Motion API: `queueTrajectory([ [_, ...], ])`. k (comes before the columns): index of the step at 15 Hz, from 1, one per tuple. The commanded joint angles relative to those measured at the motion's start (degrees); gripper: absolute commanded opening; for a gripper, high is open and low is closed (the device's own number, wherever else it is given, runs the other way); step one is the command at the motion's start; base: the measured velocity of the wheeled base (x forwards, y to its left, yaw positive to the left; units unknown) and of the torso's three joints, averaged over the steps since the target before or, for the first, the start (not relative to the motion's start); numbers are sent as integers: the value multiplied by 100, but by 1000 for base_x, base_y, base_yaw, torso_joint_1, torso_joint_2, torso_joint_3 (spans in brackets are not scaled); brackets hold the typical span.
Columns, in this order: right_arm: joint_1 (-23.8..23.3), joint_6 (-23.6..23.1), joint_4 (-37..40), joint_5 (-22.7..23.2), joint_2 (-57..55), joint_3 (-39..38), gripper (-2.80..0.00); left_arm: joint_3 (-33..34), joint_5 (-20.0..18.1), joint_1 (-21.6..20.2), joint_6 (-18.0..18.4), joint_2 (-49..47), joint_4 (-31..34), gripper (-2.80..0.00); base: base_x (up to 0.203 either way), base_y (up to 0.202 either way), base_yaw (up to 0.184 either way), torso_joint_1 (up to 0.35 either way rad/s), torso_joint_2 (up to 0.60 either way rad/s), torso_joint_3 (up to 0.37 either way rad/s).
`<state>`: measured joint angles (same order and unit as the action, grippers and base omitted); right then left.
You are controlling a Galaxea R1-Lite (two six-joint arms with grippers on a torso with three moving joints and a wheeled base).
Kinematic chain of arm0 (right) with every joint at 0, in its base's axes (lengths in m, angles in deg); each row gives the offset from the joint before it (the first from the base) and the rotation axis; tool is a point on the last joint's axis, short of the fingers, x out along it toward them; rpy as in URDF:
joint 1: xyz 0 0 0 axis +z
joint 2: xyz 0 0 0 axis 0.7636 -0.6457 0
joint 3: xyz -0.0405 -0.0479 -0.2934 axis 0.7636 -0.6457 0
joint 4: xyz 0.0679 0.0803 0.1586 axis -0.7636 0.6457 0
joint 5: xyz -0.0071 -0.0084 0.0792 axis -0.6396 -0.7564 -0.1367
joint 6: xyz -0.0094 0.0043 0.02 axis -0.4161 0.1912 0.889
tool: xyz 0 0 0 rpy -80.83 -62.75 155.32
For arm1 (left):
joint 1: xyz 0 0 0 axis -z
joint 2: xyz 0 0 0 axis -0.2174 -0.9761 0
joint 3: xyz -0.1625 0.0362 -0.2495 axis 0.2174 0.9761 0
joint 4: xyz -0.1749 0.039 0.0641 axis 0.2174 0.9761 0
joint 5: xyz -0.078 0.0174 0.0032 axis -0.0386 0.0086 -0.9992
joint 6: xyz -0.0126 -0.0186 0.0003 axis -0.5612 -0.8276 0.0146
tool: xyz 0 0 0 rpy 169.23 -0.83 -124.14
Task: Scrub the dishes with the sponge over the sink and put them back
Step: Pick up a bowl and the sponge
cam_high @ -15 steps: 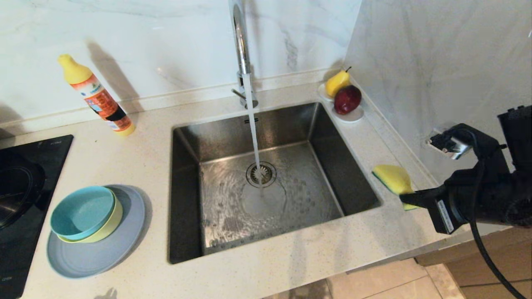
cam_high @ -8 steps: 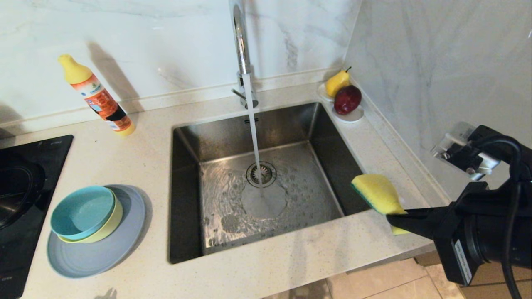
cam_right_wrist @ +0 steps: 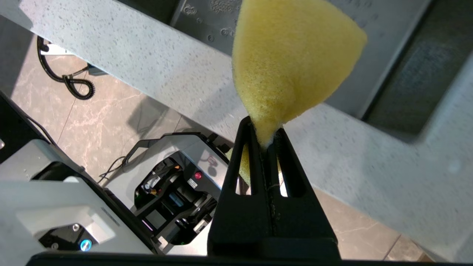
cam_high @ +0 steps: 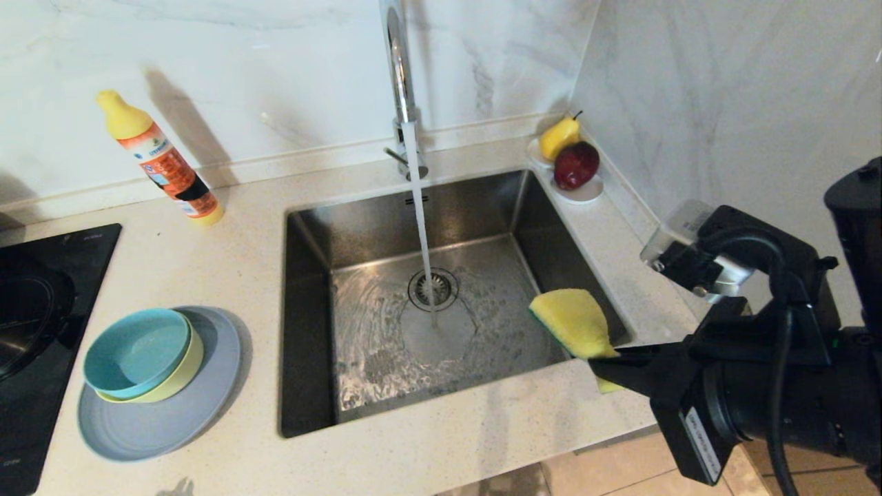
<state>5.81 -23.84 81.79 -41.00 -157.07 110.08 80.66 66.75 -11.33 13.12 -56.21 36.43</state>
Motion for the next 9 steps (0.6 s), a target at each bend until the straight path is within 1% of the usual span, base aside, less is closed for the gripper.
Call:
queueTrajectory([
  [1,48,-6,31,-20,-324,61,-280,193,-2,0,2,1,-4,-280,0,0,0,0,0,0],
  [7,26,28,-2,-7,-532,88,-280,193,-2,0,37,1,-4,-280,0,0,0,0,0,0],
  [8,15,93,-18,-9,-639,110,-280,193,-2,0,20,1,-13,-280,0,0,0,0,0,0],
  [9,13,274,-21,-13,-727,127,-280,193,-2,0,28,1,-13,-280,0,0,0,0,0,0],
])
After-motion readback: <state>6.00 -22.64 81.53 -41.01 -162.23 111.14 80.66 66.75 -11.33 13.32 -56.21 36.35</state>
